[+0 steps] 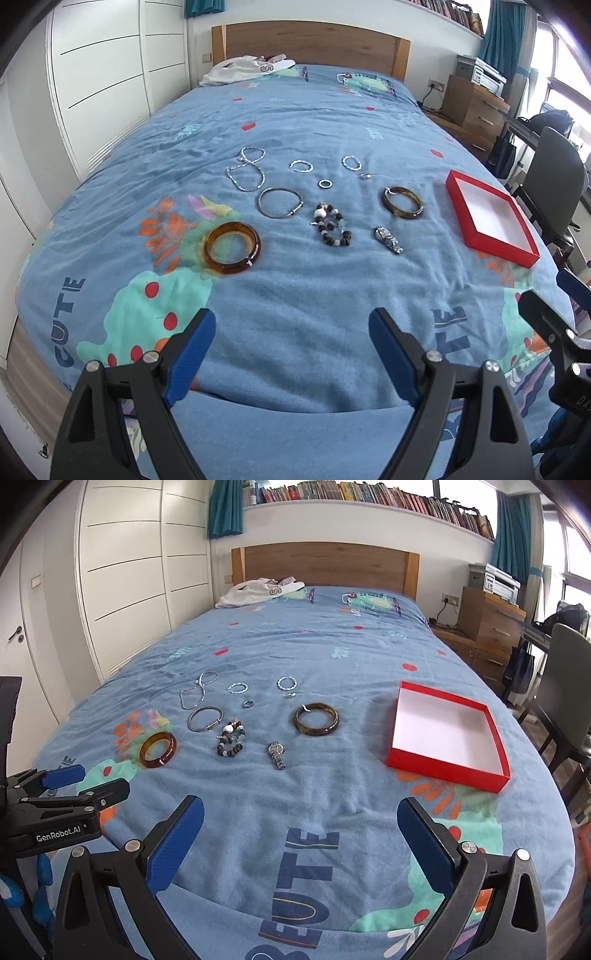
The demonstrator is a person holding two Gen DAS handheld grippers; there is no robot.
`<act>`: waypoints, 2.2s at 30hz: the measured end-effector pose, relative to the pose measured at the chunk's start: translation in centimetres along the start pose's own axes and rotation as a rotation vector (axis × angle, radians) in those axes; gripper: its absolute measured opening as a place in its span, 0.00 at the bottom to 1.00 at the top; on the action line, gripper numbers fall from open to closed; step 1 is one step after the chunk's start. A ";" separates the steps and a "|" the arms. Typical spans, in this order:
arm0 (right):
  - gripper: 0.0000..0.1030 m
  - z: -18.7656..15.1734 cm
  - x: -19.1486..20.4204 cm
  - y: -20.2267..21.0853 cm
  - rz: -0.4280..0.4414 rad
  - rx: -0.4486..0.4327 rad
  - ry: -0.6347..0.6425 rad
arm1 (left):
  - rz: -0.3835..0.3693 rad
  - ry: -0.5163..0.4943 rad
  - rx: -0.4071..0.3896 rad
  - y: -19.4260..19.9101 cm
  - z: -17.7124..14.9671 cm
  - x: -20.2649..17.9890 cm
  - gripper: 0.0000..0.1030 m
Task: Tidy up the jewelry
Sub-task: 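Move both tools toward the jewelry on the bed cover, then grasp the silver watch with the right tool while the left tool grasps the amber bangle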
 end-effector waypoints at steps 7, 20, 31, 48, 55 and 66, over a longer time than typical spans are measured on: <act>0.99 0.1 -0.3 -0.4 -0.034 -0.005 -0.004 | -0.001 -0.008 0.003 -0.7 0.3 -0.3 0.82; 0.99 0.1 -0.5 -2.4 0.005 0.030 -0.015 | 0.009 0.008 -0.018 -1.7 1.2 0.0 0.82; 0.99 -0.2 -0.9 -3.9 0.022 0.052 -0.025 | -0.010 -0.027 0.009 -3.3 1.4 -0.8 0.82; 0.98 -0.9 -2.0 -7.8 0.024 0.116 -0.042 | 0.010 -0.030 0.081 -7.8 1.3 0.2 0.82; 0.87 -0.9 -1.3 -9.7 0.084 0.136 -0.028 | 0.032 -0.010 0.085 -8.9 1.1 1.5 0.82; 0.78 -0.1 0.0 -12.5 0.153 0.166 0.014 | 0.077 0.027 0.099 -11.3 2.4 4.0 0.82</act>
Point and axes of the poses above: each gripper's, at about its wrist camera, not at the fingertips, and y roughly against the way its jaws point, x to its left, z to its top, the point moved 2 cm from there along -y, roughly the way its jaws point, and after that the axes turned 4 degrees about -y, right-handed, at the moved point
